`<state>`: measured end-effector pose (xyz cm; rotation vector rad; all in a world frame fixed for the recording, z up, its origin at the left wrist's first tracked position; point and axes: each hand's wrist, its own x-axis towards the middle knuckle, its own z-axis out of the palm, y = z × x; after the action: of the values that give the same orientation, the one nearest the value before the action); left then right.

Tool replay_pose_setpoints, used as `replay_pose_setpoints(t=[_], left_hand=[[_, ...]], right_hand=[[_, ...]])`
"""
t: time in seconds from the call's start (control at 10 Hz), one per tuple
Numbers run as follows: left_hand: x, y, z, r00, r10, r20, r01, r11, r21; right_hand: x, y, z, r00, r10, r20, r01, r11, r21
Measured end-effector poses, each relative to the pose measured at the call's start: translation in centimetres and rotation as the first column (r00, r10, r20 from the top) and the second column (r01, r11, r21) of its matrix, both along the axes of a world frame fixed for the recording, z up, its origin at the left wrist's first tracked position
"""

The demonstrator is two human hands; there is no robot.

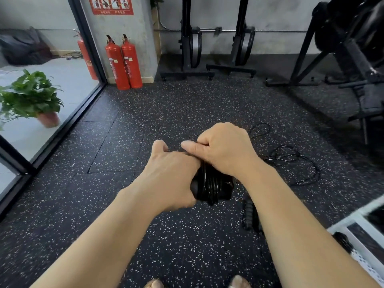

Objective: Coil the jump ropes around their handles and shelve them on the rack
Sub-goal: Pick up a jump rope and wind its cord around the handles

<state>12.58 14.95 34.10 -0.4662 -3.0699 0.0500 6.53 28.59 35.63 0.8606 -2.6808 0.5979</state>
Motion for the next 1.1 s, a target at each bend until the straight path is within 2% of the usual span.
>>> replay_pose_setpoints(t=[0.1,0.2,0.3,0.4,0.5,0.6,0.7,0.8,0.9,1.0,1.1], left_hand=[[0.1,0.1,-0.3,0.995,-0.099,-0.030,0.099,0.995,0.020],[0.5,0.4,-0.2,0.984,-0.176,-0.013,0.176,0.975,0.133],[0.7,0.6,0.5,0.976,-0.219,-0.003,0.214,0.949,0.233],[0.6,0.5,0.7,0.980,-0.197,-0.009,0.191,0.941,0.278],[0.5,0.3,0.8,0.989,-0.149,-0.022,0.149,0.941,0.305],[0.7,-0.1,0.8,0.991,-0.135,-0.020,0.132,0.908,0.397],[1.0,-0.5,0.8,0.992,-0.127,-0.020,0.121,0.876,0.467],[1.0,-0.7,0.9,0.993,-0.110,0.029,0.083,0.874,0.480],[1.0,-1.0,1.1,0.995,-0.045,0.087,-0.012,0.829,0.559],[0.6,-1.3,1.2,0.995,0.013,0.099,-0.070,0.803,0.592],[0.2,-1.6,1.1,0.990,0.089,0.110,-0.138,0.774,0.618]], right_hand=[[-0.8,0.5,-0.7,0.981,-0.010,0.194,0.023,0.998,-0.067],[-1.1,1.3,-1.2,0.884,0.115,0.453,0.015,0.962,-0.273],[-1.0,1.7,-1.6,0.762,0.216,0.611,0.086,0.901,-0.426],[-0.8,1.6,-2.0,0.636,0.277,0.720,0.183,0.853,-0.489],[-1.0,1.2,-2.8,0.549,0.333,0.767,0.224,0.825,-0.519],[-1.0,0.5,-2.6,0.526,0.232,0.818,0.246,0.880,-0.408],[-0.5,0.5,-2.4,0.508,0.241,0.827,0.166,0.914,-0.369],[0.4,0.8,-2.4,0.494,0.280,0.823,0.270,0.851,-0.451],[1.1,0.7,-3.9,0.435,0.341,0.833,0.503,0.675,-0.539],[0.0,-0.9,-6.3,0.384,0.458,0.802,0.623,0.513,-0.591],[-0.4,-2.1,-5.5,0.442,0.442,0.780,0.663,0.425,-0.616]])
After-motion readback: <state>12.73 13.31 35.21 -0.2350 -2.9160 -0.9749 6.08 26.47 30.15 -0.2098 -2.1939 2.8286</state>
